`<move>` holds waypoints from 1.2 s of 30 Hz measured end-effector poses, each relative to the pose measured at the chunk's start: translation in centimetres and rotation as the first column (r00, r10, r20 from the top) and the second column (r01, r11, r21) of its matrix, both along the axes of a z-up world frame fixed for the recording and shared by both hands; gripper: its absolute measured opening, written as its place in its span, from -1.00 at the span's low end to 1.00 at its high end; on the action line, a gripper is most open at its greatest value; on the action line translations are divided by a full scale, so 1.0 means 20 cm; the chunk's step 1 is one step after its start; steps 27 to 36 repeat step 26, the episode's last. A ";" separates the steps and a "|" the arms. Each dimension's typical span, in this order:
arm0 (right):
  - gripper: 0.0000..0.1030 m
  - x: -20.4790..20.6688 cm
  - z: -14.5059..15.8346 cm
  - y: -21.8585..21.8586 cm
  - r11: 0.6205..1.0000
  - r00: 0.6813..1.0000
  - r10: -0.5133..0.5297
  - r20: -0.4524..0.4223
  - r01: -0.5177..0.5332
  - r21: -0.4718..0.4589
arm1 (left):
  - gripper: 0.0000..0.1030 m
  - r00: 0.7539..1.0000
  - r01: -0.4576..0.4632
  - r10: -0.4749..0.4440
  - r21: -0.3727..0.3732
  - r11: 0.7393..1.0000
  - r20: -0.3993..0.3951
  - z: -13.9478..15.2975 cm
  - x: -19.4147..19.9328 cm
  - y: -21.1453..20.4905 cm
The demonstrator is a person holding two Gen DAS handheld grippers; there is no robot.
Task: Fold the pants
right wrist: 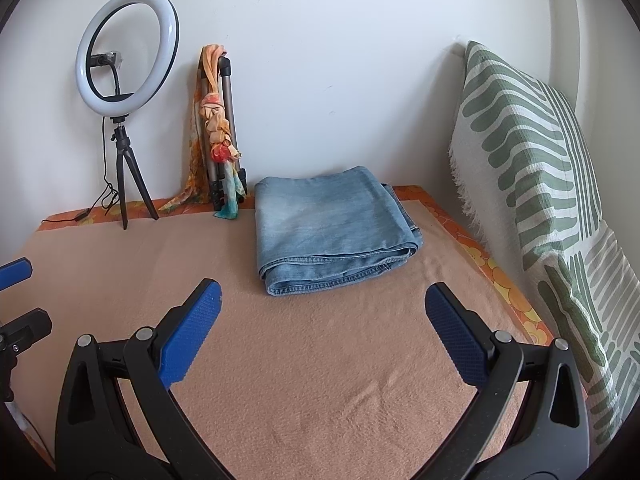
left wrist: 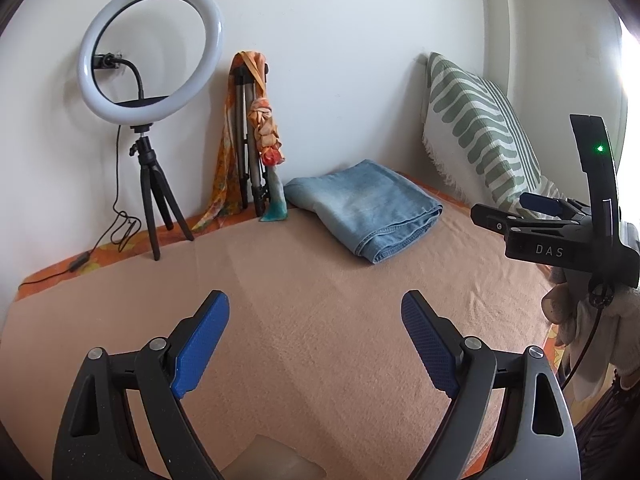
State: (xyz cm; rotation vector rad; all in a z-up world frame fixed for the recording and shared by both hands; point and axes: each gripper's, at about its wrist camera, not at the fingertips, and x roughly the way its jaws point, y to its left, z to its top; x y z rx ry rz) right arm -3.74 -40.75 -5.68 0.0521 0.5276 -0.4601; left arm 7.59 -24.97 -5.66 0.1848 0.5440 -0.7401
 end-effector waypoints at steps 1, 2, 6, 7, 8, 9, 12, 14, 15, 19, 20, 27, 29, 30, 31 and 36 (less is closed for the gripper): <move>1.00 0.00 0.00 0.00 1.000 1.000 0.000 -0.001 0.000 0.000 | 0.71 1.000 0.001 -0.001 0.002 1.000 0.000 0.00 0.00 0.00; 1.00 0.00 0.00 0.00 1.000 1.000 0.001 0.000 -0.001 0.000 | 0.71 1.000 0.001 -0.001 0.002 1.000 -0.002 0.00 0.00 0.00; 1.00 0.00 -0.01 0.00 1.000 1.000 0.005 -0.006 -0.005 0.001 | 0.74 1.000 -0.001 0.001 0.004 1.000 -0.006 0.00 0.00 0.00; 1.00 0.00 -0.01 0.00 1.000 1.000 0.004 -0.005 -0.004 0.001 | 0.91 1.000 -0.003 0.003 0.005 1.000 -0.005 0.00 0.01 0.00; 1.00 0.00 -0.01 0.00 1.000 1.000 0.004 -0.005 -0.004 0.002 | 1.00 1.000 -0.009 0.009 0.004 1.000 -0.002 0.00 0.00 0.00; 1.00 0.00 -0.01 0.00 1.000 1.000 0.005 -0.005 -0.005 0.002 | 0.99 1.000 -0.016 0.016 -0.001 1.000 0.005 0.00 0.00 0.01; 1.00 0.00 -0.01 0.00 1.000 1.000 0.005 -0.005 -0.005 0.000 | 0.99 1.000 -0.014 0.014 -0.003 1.000 0.010 0.01 0.00 0.01; 1.00 0.01 -0.02 0.00 1.000 1.000 0.007 -0.007 -0.007 0.002 | 0.99 1.000 -0.014 0.014 -0.004 1.000 0.008 0.01 0.00 0.02; 1.00 0.01 -0.02 0.01 1.000 1.000 0.010 -0.009 -0.010 0.003 | 0.99 1.000 -0.013 0.013 -0.005 1.000 0.004 0.00 0.01 0.02; 1.00 0.01 -0.03 0.01 1.000 1.000 0.016 -0.014 -0.016 0.002 | 0.99 1.000 -0.010 0.010 -0.003 1.000 0.001 0.00 0.01 0.01; 1.00 0.01 -0.03 0.01 1.000 1.000 0.019 -0.015 -0.019 0.002 | 0.99 1.000 -0.010 0.010 -0.004 1.000 0.002 0.00 0.01 0.02; 1.00 0.02 -0.03 0.00 1.000 0.999 0.027 -0.019 -0.027 0.005 | 0.99 1.000 -0.013 0.013 -0.005 1.000 0.011 0.00 0.00 0.02; 1.00 0.02 -0.03 0.00 1.000 0.999 0.027 -0.019 -0.027 0.005 | 0.99 1.000 -0.013 0.013 -0.005 1.000 0.011 0.00 0.00 0.02; 1.00 0.02 -0.03 0.00 1.000 0.999 0.027 -0.019 -0.027 0.005 | 0.99 1.000 -0.013 0.013 -0.005 1.000 0.011 0.00 0.00 0.02; 1.00 0.02 -0.03 0.00 1.000 0.999 0.027 -0.019 -0.027 0.005 | 0.99 1.000 -0.013 0.013 -0.005 1.000 0.011 0.00 0.00 0.02; 1.00 0.02 -0.03 0.00 1.000 0.999 0.027 -0.019 -0.027 0.005 | 0.99 1.000 -0.013 0.013 -0.005 1.000 0.011 0.00 0.00 0.02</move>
